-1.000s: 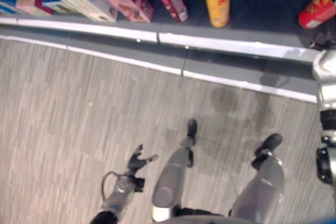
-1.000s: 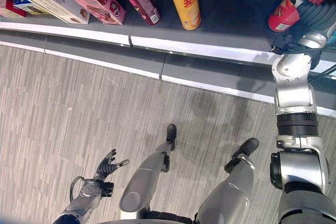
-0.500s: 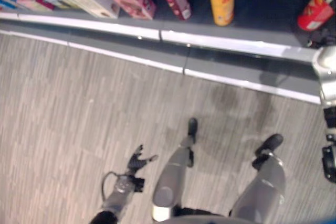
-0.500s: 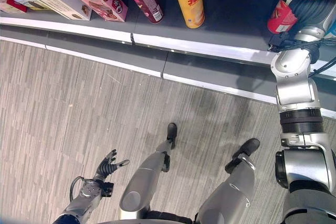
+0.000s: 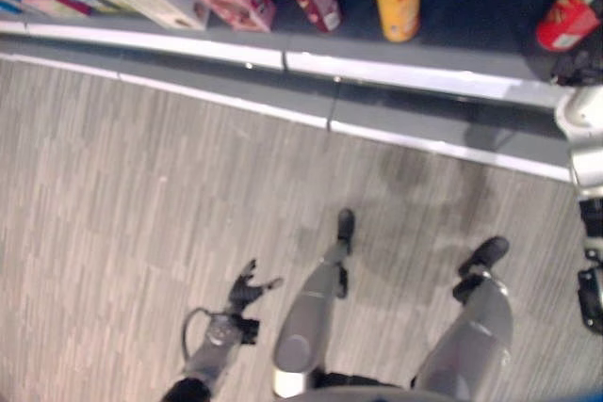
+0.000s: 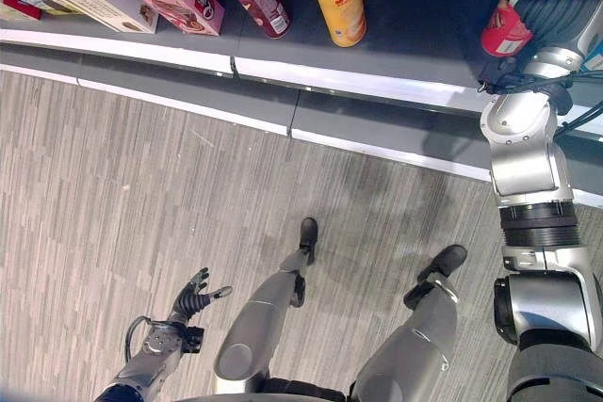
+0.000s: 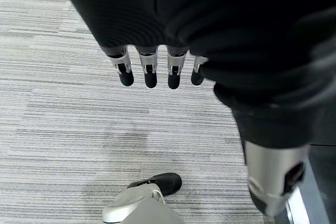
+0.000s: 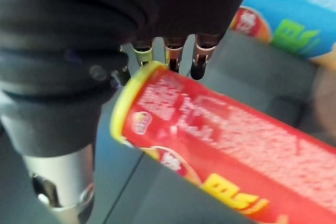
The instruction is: Put the goods on the table back onto the shelves and tidy them up.
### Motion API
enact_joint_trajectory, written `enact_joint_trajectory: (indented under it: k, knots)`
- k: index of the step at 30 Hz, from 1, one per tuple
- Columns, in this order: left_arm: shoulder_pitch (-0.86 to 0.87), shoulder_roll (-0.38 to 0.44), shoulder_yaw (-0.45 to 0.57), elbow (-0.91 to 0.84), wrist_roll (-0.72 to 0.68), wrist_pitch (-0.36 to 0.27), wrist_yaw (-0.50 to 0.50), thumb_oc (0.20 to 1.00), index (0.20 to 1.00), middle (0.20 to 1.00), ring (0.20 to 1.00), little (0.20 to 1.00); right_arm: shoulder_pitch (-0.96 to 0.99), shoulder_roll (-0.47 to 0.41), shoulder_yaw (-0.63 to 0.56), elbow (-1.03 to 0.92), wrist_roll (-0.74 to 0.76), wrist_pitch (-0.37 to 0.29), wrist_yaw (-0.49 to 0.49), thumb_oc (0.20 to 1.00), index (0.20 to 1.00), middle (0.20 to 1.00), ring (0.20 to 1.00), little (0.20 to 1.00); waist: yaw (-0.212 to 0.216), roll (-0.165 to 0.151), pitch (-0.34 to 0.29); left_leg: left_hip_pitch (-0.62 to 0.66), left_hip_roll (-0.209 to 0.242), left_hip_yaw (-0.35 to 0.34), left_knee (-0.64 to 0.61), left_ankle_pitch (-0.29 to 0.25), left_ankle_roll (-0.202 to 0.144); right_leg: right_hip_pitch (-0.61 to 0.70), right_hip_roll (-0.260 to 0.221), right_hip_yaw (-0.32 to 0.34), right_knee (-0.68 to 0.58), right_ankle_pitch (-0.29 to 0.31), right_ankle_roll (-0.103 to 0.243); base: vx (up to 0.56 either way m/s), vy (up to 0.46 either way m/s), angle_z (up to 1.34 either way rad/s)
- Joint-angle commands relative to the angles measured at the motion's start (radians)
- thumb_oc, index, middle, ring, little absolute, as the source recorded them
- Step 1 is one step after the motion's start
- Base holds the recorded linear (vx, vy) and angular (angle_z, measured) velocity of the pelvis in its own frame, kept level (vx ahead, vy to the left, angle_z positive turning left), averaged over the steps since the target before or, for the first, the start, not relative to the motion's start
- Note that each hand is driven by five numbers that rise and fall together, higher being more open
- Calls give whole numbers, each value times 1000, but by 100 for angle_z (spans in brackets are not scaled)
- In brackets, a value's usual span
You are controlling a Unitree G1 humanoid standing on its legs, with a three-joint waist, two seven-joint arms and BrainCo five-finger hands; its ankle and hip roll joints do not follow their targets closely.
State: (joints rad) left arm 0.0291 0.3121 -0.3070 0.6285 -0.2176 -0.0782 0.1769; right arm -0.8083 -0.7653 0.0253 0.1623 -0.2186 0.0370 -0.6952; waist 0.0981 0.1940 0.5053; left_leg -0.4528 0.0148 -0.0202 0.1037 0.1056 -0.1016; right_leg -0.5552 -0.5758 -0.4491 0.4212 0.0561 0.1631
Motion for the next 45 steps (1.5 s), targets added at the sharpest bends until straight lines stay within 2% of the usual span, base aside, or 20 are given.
enact_joint_trajectory:
  k: [1, 7, 8, 9, 12, 14, 15, 16, 18, 19, 23, 24, 25, 26, 27, 28, 29, 30, 33, 45]
  knots:
    - [17, 34, 2, 26, -6, -1, 32, 1000, 1000, 1000, 1000, 1000, -4, -18, -56, -102, -73, -26, -40, 1000, 1000, 1000, 1000, 1000, 21, -13, -5, 60, 26, -9, -63, -117, -22, -43, -4, 108, 44, 8, 88, 0, 0, 0]
    - [23, 25, 8, 11, -8, -1, 47, 1000, 1000, 1000, 1000, 1000, 82, 16, -90, -251, -145, -27, -46, 1000, 1000, 1000, 1000, 1000, -2, -25, 12, 41, 26, -5, -57, -96, -20, -60, -1, 109, 32, 34, 75, -27, 6, -1]
    - [26, 19, 10, 9, -8, 1, 52, 1000, 1000, 1000, 1000, 1000, 125, 35, -100, -301, -169, -29, -44, 1000, 1000, 1000, 1000, 1000, -12, -29, 12, 50, 33, -5, -60, -114, -23, -56, 6, 117, 37, 12, 87, 0, 0, 0]
    - [27, 21, 9, 8, -8, 0, 53, 1000, 1000, 1000, 1000, 1000, 132, 37, -104, -307, -172, -27, -42, 1000, 1000, 1000, 1000, 1000, -12, -31, 15, 39, 29, -3, -57, -96, -20, -63, 2, 109, 30, 34, 75, 6, -5, -5]
    - [28, 19, 10, 8, -7, 2, 54, 1000, 1000, 1000, 1000, 1000, 155, 49, -111, -329, -181, -29, -39, 1000, 1000, 1000, 1000, 1000, -15, -33, 11, 48, 34, -4, -60, -113, -24, -57, 8, 116, 37, 12, 87, 25, -6, -2]
    - [36, 8, 12, 1, -5, 2, 70, 1000, 1000, 1000, 1000, 1000, 252, 93, -142, -428, -215, -42, -45, 1000, 1000, 1000, 1000, 1000, -38, -46, 15, 27, 34, -1, -57, -94, -23, -75, 12, 109, 22, 37, 75, -64, 16, -2]
    - [38, 3, 9, -8, -9, 1, 79, 1000, 1000, 1000, 1000, 1000, 294, 129, -145, -484, -188, -77, -38, 1000, 1000, 1000, 1000, 1000, -54, -55, 15, 18, 41, 2, -59, -93, -26, -84, 18, 109, 11, 39, 75, 2, 11, -3]
    - [41, 6, 7, -13, -15, 3, 77, 1000, 1000, 1000, 1000, 1000, 327, 178, -142, -505, -88, -128, 7, 1000, 1000, 1000, 1000, 1000, -58, -61, 15, 13, 44, 6, -59, -92, -26, -89, 22, 113, 8, 42, 74, 2, 6, -5]
    - [43, 7, 7, -18, -18, 3, 75, 1000, 1000, 1000, 1000, 1000, 339, 200, -143, -504, -46, -148, 16, 1000, 1000, 1000, 1000, 1000, -60, -64, 15, 10, 45, 7, -59, -92, -26, -93, 24, 115, 8, 43, 74, 2, -5, -10]
    - [46, 9, 7, -13, -25, 5, 68, 1000, 1000, 1000, 1000, 1000, 357, 262, -129, -488, 84, -202, 58, 1000, 1000, 1000, 1000, 1000, -65, -68, 15, 7, 48, 8, -60, -90, -26, -95, 29, 118, 5, 43, 72, 4, -10, -12]
    - [50, 13, 10, -7, -35, 4, 52, 1000, 1000, 1000, 1000, 1000, 366, 316, -101, -418, 217, -245, 94, 1000, 1000, 1000, 1000, 1000, -69, -71, 15, 6, 53, 14, -63, -89, -29, -98, 32, 120, -3, 47, 72, 19, -15, -12]
    - [50, 13, 11, -6, -36, 5, 52, 1000, 1000, 1000, 1000, 1000, 365, 316, -100, -416, 218, -246, 95, 1000, 1000, 1000, 1000, 1000, -69, -70, 15, 23, 57, 14, -65, -109, -33, -87, 36, 128, 7, 24, 84, 6, 1, -8]
    - [51, 15, 11, -7, -40, 0, 48, 1000, 1000, 1000, 1000, 1000, 364, 326, -85, -389, 257, -253, 114, 1000, 1000, 1000, 1000, 1000, -70, -71, 15, 5, 54, 16, -63, -89, -31, -101, 32, 123, -4, 50, 72, 73, -11, -3]
    - [51, 14, 12, -6, -40, 1, 47, 1000, 1000, 1000, 1000, 1000, 363, 326, -84, -387, 258, -253, 114, 1000, 1000, 1000, 1000, 1000, -69, -69, 15, 22, 59, 16, -65, -109, -34, -90, 36, 130, 6, 26, 84, -66, 19, -2]
    - [52, 16, 12, -7, -42, -3, 45, 1000, 1000, 1000, 1000, 1000, 361, 326, -79, -369, 272, -258, 123, 1000, 1000, 1000, 1000, 1000, -70, -70, 15, 6, 54, 17, -63, -89, -31, -103, 32, 123, -3, 49, 71, 73, -12, -1]
    - [54, 19, 14, -9, -42, -2, 42, 1000, 1000, 1000, 1000, 1000, 359, 320, -73, -349, 276, -253, 128, 1000, 1000, 1000, 1000, 1000, -68, -68, 15, 24, 59, 18, -67, -108, -35, -91, 35, 130, 6, 26, 83, -67, 16, -1]
    - [55, 22, 15, -15, -42, -5, 39, 1000, 1000, 1000, 1000, 1000, 353, 311, -68, -332, 273, -250, 131, 1000, 1000, 1000, 1000, 1000, -67, -68, 15, 8, 54, 18, -66, -89, -31, -101, 32, 123, -4, 49, 70, 77, -20, -2]
    - [58, 23, 16, -14, -42, -6, 36, 1000, 1000, 1000, 1000, 1000, 350, 307, -64, -318, 278, -245, 138, 1000, 1000, 1000, 1000, 1000, -66, -66, 15, 26, 60, 18, -67, -110, -36, -90, 36, 131, 10, 23, 83, 0, 0, 0]
    - [60, 28, 17, -18, -44, -11, 28, 1000, 1000, 1000, 1000, 1000, 337, 290, -61, -268, 288, -242, 145, 1000, 1000, 1000, 1000, 1000, -61, -63, 15, 27, 59, 19, -68, -110, -37, -89, 35, 131, 11, 24, 83, 25, -7, -1]
    - [57, 29, 17, -14, -41, -10, 20, 1000, 1000, 1000, 1000, 1000, 304, 206, -86, -186, 178, -174, 113, 1000, 1000, 1000, 1000, 1000, -48, -62, 15, 40, 56, 16, -76, -111, -36, -77, 32, 127, 10, 25, 84, 0, 0, 0]
